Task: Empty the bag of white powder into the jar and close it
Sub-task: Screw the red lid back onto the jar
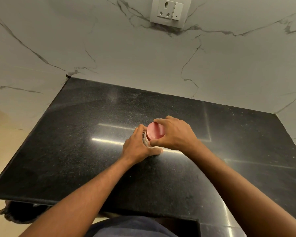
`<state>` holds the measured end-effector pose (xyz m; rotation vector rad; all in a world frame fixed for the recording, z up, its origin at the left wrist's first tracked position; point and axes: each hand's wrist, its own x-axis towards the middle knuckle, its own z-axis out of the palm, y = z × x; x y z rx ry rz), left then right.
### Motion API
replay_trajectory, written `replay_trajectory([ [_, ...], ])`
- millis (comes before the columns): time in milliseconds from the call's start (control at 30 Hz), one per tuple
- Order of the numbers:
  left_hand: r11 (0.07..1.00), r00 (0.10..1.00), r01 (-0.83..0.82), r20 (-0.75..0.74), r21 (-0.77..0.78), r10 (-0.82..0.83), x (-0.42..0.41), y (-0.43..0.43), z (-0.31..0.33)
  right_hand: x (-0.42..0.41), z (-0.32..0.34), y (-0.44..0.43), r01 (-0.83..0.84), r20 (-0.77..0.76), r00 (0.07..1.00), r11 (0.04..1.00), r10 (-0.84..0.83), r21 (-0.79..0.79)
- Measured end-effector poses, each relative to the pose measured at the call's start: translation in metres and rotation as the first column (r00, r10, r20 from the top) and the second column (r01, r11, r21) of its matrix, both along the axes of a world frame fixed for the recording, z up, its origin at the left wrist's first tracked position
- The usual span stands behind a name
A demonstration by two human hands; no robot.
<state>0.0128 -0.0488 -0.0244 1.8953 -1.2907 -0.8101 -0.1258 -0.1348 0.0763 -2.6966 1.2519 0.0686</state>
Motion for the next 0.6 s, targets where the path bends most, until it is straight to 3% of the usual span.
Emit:
replay_trajectory([
  [200,1.0,0.998,0.028,-0.054,0.009,-0.027,0.003,0.0,0.005,-0.006,-0.012,0.004,0.007,0.079,0.997,0.994,0.002,-0.111],
  [300,0.997,0.987,0.074,-0.14,-0.024,-0.077,0.003,0.009,0.002,-0.021,-0.029,0.009,0.028,0.198,0.98,0.998,-0.038,0.055],
  [433,1.0,0.989,0.024,-0.144,0.004,-0.023,0.002,0.031,-0.012,-0.038,-0.069,0.034,0.056,0.53,0.808,0.929,-0.256,0.365],
  [533,0.999,0.989,-0.002,-0.151,-0.04,-0.004,-0.001,0.037,-0.016,-0.036,-0.096,0.051,0.077,0.664,0.629,0.883,-0.403,0.463],
  [600,0.996,0.989,-0.006,-0.146,-0.09,-0.007,-0.002,0.036,-0.014,-0.031,-0.104,0.053,0.098,0.7,0.559,0.874,-0.444,0.476],
])
